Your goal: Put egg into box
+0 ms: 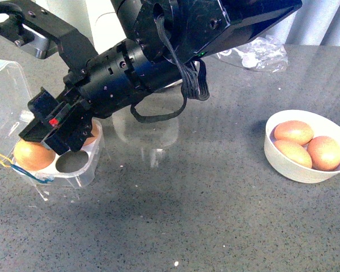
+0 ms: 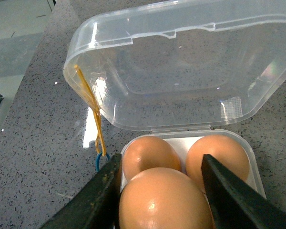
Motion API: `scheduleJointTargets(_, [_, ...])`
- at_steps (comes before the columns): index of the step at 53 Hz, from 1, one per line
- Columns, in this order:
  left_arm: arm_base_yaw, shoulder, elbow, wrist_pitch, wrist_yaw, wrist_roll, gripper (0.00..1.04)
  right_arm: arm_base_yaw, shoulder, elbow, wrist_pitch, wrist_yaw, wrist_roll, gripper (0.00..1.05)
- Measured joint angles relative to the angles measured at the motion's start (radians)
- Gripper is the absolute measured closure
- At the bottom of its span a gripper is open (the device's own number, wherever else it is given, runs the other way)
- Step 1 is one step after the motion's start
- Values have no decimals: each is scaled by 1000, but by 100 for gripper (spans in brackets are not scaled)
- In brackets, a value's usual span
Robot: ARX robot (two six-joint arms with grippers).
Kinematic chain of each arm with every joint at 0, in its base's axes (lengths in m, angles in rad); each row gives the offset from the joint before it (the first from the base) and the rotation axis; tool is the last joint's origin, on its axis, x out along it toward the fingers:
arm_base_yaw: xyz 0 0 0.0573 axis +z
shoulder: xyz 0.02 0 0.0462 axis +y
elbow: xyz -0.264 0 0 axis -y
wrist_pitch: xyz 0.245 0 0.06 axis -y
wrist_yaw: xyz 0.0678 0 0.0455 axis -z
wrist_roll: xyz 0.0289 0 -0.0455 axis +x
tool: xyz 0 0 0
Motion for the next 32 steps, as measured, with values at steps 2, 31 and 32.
scheduleJointTargets(2, [0, 0, 0, 0, 0, 0, 7, 1, 0, 0, 1, 2, 4, 47])
scheduleJointTargets(31, [0, 0, 0, 0, 0, 0, 7, -23, -107, -141, 253, 69, 142, 7])
scheduleJointTargets(32, [0, 0, 0, 0, 0, 0, 7, -27, -122, -154, 278, 81, 158, 7])
